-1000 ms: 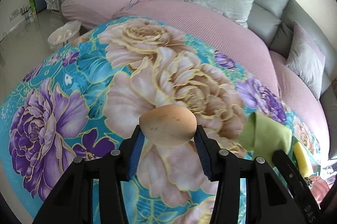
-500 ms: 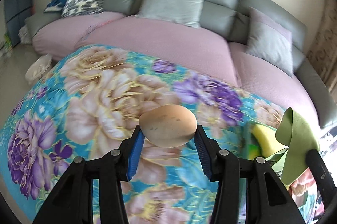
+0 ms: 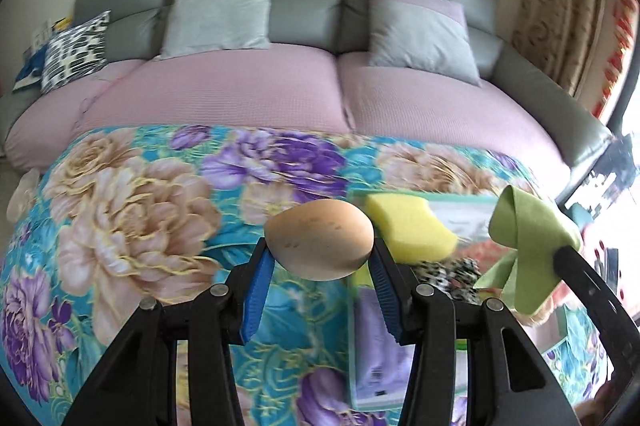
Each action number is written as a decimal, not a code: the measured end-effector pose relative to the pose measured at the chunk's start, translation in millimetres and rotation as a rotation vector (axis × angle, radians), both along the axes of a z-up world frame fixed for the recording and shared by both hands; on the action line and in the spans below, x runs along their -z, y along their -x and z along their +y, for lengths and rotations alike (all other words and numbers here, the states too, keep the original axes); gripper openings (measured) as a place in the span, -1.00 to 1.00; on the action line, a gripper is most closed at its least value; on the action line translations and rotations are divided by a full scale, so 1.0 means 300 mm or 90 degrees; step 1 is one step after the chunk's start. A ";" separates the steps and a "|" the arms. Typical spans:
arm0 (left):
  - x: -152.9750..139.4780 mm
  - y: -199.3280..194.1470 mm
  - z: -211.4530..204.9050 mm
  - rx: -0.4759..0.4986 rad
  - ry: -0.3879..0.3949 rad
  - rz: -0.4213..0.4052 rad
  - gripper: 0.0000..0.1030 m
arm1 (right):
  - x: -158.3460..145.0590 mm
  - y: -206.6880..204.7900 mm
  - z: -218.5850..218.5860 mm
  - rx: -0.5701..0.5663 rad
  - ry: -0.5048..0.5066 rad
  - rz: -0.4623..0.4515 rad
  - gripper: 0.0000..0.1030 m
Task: Organize soft objects
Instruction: 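Carry the orange puff and green cloth over the white tray with both tools, then lower the puff and green cloth into the tray and open both tools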
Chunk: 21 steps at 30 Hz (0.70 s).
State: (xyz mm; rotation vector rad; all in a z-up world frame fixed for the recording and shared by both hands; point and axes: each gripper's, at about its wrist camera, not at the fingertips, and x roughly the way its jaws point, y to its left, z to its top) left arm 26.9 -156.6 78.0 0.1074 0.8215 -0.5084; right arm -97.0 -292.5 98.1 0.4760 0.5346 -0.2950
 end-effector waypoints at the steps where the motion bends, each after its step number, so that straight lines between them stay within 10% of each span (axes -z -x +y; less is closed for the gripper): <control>1: 0.003 0.009 -0.016 0.009 -0.001 0.002 -0.03 | 0.006 0.016 -0.020 0.006 0.000 0.006 -0.91; 21: 0.158 0.071 -0.264 0.127 -0.050 0.036 -0.02 | 0.232 0.040 -0.207 0.078 -0.075 0.135 -0.91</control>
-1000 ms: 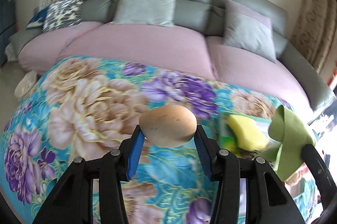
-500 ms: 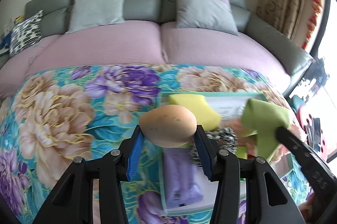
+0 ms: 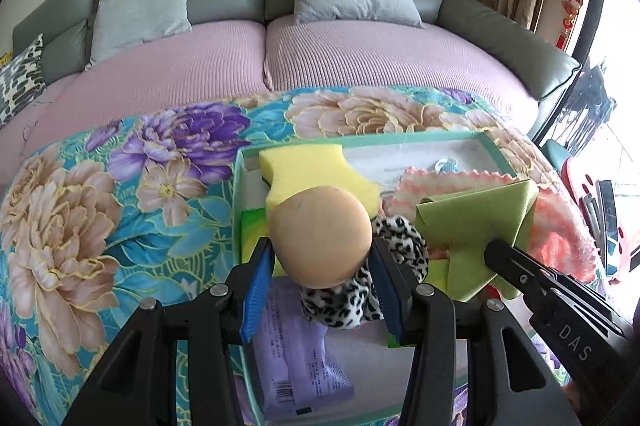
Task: Organize soft objects
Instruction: 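Lower the puff and green cloth into the tray and open both tools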
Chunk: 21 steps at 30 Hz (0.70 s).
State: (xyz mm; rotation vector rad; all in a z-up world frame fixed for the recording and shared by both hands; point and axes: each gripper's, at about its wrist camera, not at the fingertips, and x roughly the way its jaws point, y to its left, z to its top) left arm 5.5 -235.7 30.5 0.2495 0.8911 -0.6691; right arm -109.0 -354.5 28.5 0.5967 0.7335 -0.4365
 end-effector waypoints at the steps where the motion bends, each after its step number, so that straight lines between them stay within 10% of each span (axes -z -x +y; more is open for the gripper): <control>1: 0.007 -0.004 -0.005 0.000 -0.003 0.001 -0.02 | 0.007 -0.001 -0.005 0.002 -0.002 0.004 -0.91; 21: -0.053 0.016 0.015 0.008 -0.017 0.005 0.17 | -0.030 0.007 0.003 -0.005 0.013 0.031 -0.79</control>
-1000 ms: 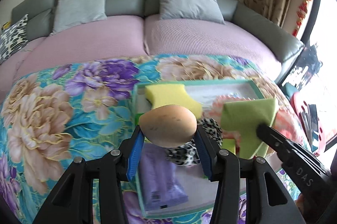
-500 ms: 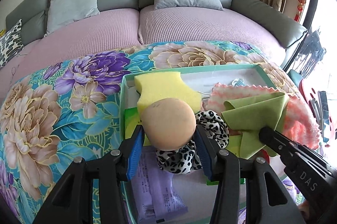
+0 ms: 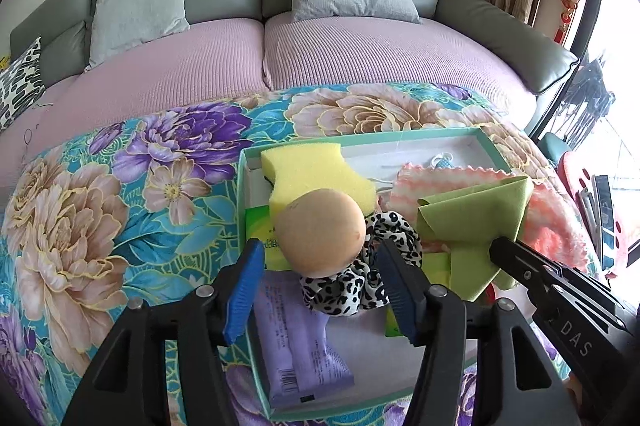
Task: Organize soft objects
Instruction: 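Lower the puff and green cloth into the tray and open both tools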
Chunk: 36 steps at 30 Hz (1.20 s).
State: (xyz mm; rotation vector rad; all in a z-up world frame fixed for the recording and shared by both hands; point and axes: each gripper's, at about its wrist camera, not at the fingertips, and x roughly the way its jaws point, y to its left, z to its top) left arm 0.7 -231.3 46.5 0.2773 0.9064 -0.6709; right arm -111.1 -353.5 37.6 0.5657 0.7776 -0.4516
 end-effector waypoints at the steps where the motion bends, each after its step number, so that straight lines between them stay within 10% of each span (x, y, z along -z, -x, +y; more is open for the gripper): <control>1: -0.006 0.000 0.005 0.000 0.001 -0.001 0.17 | -0.004 0.002 0.001 0.001 0.003 0.002 -0.72; 11: -0.052 -0.008 0.058 -0.020 -0.001 -0.017 0.22 | -0.038 0.024 -0.003 0.009 0.025 0.006 0.06; 14: -0.062 -0.018 0.081 -0.039 0.004 -0.024 0.72 | -0.047 0.023 0.004 0.005 0.035 0.011 0.25; 24: -0.034 -0.076 0.173 -0.123 -0.022 -0.034 0.89 | -0.056 0.012 0.038 -0.006 0.074 0.044 1.00; 36: -0.008 -0.074 0.309 -0.173 -0.044 -0.012 0.89 | -0.081 0.042 0.124 -0.009 0.099 0.067 1.00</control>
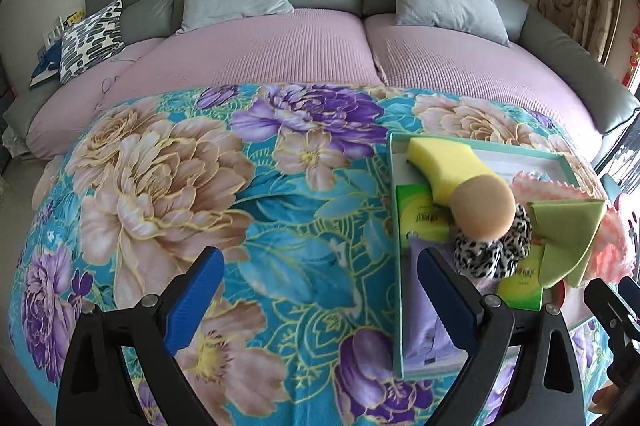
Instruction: Organize soft objects
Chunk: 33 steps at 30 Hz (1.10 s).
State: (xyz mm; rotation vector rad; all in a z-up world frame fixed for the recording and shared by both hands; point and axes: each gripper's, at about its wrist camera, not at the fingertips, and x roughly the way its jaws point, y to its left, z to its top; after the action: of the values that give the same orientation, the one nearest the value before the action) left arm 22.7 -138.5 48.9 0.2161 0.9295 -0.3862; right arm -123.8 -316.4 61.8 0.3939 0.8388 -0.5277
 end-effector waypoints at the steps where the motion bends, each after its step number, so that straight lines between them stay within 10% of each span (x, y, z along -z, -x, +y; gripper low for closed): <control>1: 0.001 0.003 0.005 0.000 0.002 0.005 0.89 | -0.001 0.004 0.009 -0.001 0.002 0.004 1.00; 33: 0.058 0.082 0.136 -0.071 -0.083 0.013 0.89 | 0.087 0.006 0.162 -0.050 0.007 0.068 1.00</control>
State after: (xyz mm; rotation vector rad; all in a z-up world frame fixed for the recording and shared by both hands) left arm -1.7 -97.8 31.6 0.2788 0.9826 -0.2252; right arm -125.4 -267.8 35.6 0.3228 0.9502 -0.4829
